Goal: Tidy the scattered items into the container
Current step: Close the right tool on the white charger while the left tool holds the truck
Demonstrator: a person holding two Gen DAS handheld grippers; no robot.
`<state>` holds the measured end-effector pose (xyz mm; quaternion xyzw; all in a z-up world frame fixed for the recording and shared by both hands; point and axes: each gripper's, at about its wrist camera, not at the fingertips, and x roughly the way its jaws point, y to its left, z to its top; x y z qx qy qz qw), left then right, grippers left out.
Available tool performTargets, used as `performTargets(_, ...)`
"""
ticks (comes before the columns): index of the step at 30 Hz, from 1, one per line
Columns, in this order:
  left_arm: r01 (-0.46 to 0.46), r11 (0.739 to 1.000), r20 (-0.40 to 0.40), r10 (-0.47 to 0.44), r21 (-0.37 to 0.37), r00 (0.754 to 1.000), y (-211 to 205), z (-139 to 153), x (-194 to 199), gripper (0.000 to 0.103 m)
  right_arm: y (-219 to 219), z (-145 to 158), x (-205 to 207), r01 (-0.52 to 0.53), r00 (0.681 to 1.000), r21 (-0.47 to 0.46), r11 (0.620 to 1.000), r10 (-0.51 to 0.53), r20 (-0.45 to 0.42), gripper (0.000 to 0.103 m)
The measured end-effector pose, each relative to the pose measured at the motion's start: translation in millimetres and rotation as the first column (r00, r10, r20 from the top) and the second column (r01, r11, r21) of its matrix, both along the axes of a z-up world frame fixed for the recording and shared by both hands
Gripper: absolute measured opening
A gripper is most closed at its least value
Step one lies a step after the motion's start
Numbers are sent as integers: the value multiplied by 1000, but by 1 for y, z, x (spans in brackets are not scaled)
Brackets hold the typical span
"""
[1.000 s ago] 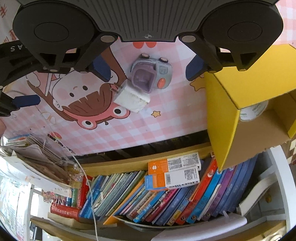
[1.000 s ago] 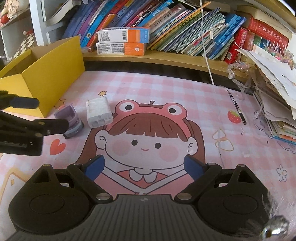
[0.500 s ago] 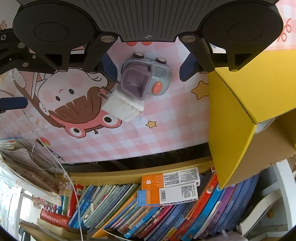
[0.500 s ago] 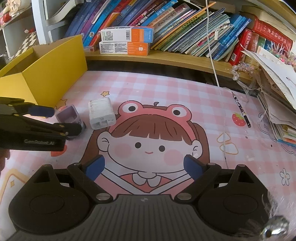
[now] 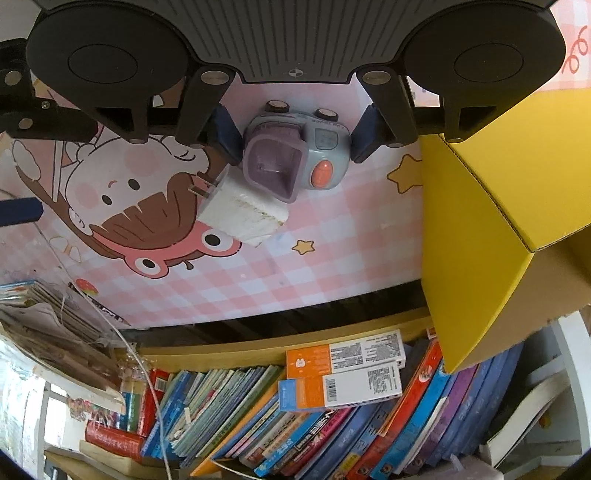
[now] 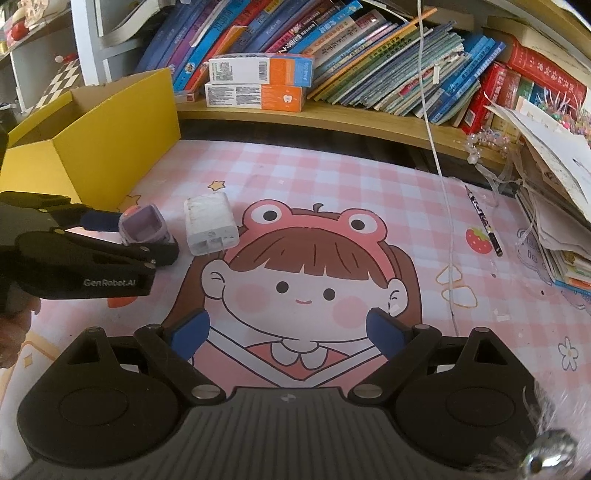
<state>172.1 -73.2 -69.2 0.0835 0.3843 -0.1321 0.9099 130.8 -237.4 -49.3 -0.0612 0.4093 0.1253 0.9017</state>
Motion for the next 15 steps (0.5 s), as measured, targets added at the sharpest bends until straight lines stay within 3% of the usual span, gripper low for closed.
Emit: performTargets(15, 11, 998, 72, -6, -67, 997, 18, 40, -38, 63, 11, 5, -6, -40, 999, 1, 999, 40, 14, 92)
